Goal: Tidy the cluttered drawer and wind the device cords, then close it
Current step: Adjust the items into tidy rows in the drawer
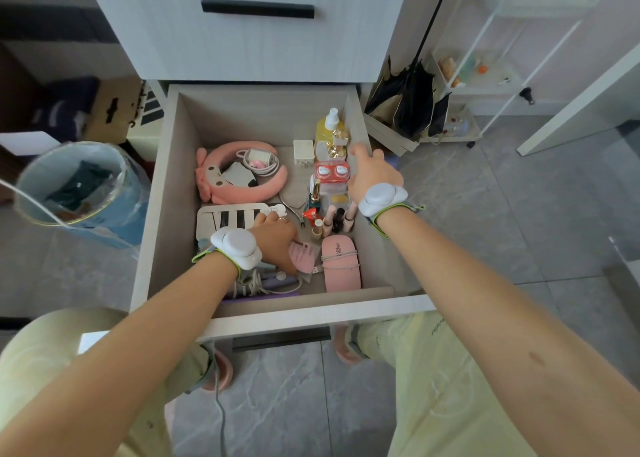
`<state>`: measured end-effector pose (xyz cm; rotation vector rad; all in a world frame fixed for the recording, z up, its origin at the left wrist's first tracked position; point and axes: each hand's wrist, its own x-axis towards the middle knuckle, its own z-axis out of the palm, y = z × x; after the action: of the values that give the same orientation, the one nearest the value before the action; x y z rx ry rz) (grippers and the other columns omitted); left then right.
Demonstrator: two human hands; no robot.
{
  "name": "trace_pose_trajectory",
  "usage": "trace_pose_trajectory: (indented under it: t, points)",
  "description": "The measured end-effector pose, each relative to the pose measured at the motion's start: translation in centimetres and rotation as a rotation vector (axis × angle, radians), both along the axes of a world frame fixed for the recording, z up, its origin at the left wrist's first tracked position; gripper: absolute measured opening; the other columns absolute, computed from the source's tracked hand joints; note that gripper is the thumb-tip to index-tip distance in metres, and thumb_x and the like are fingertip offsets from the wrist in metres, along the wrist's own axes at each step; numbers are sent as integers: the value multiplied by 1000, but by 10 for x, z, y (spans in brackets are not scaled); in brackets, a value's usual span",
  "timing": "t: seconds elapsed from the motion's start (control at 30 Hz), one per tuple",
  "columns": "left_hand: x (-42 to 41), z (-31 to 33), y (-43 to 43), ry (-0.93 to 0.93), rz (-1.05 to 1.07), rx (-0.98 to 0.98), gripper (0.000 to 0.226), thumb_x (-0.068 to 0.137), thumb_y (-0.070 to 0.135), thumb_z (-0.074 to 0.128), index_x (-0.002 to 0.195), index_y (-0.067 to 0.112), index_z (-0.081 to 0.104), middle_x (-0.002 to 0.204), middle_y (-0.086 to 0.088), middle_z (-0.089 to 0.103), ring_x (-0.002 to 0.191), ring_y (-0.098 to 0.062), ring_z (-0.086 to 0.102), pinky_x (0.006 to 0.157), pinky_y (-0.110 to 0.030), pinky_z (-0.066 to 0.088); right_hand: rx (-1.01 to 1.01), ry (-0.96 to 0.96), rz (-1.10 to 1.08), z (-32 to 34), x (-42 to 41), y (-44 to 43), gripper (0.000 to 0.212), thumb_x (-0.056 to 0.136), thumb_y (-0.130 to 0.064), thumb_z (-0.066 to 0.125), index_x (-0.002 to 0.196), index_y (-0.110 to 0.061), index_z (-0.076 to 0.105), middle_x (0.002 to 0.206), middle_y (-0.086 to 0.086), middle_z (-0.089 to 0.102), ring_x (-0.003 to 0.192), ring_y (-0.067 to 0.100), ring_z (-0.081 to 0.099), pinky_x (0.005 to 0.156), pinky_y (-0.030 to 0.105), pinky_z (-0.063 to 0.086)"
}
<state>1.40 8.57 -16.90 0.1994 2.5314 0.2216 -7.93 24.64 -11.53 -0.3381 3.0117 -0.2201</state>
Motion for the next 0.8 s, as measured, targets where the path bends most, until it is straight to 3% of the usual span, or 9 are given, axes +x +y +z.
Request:
trace_pose_trajectory:
  t: [0.13,0.23,0.3,0.37,0.47,0.57,0.67,0.7,0.8]
  points:
    - [-3,8,-16,-9,119,73,62,65,42,75,118,17,54,112,-3,57,103,-23,46,86,-32,33,14,8,0,-2,-1,-1,42,92,-14,49,132,-19,36,123,15,43,98,29,54,64,33,40]
    - [-6,20,-32,64,293,197,65,71,32,76,127,15,47,119,-4,54,109,-23,52,88,-29,39,65,148,31,-6,0,-2,42,87,-10,53,127,-15,45,128,15,40,117,32,43,79,37,42]
    - [-5,25,-40,108,421,320,66,70,23,77,126,11,44,118,-7,54,104,-22,53,86,-30,43,73,314,167,-4,3,-1,39,83,-12,56,122,-12,52,128,15,44,120,33,42,93,39,38]
    - [-1,26,-44,156,512,415,67,70,16,77,126,6,41,115,-10,56,95,-18,53,76,-21,44,-26,387,340,-1,10,-3,34,83,-13,56,117,-13,57,123,13,50,113,31,49,92,41,44]
    - [6,28,-44,195,553,457,64,74,10,75,128,4,41,106,-4,54,87,-13,51,56,-4,39,-169,175,498,0,38,-16,37,92,-17,45,129,-18,48,125,8,49,99,26,57,68,37,50]
    - [9,28,-46,224,563,542,57,73,5,75,121,0,44,98,-8,56,76,-14,52,57,-8,43,-182,-22,524,-14,60,-33,44,95,-23,43,139,-25,35,129,10,44,87,30,62,58,30,41]
    - [13,30,-46,256,548,616,46,72,3,74,109,5,46,100,-13,57,85,-20,56,75,-33,51,-317,-265,385,-26,64,-43,45,97,-29,42,141,-26,31,135,13,40,108,36,56,79,34,45]
    - [15,30,-47,262,538,617,42,72,2,74,105,8,47,100,-13,58,85,-20,55,76,-34,49,-385,-342,330,-26,63,-47,46,98,-30,42,142,-23,31,139,13,39,117,34,52,89,34,42]
    - [22,31,-48,285,499,607,36,73,3,74,97,13,49,93,-4,57,77,-10,52,67,-9,41,-643,-555,236,-25,65,-53,50,96,-26,49,143,-14,33,143,8,41,131,21,41,101,24,31]
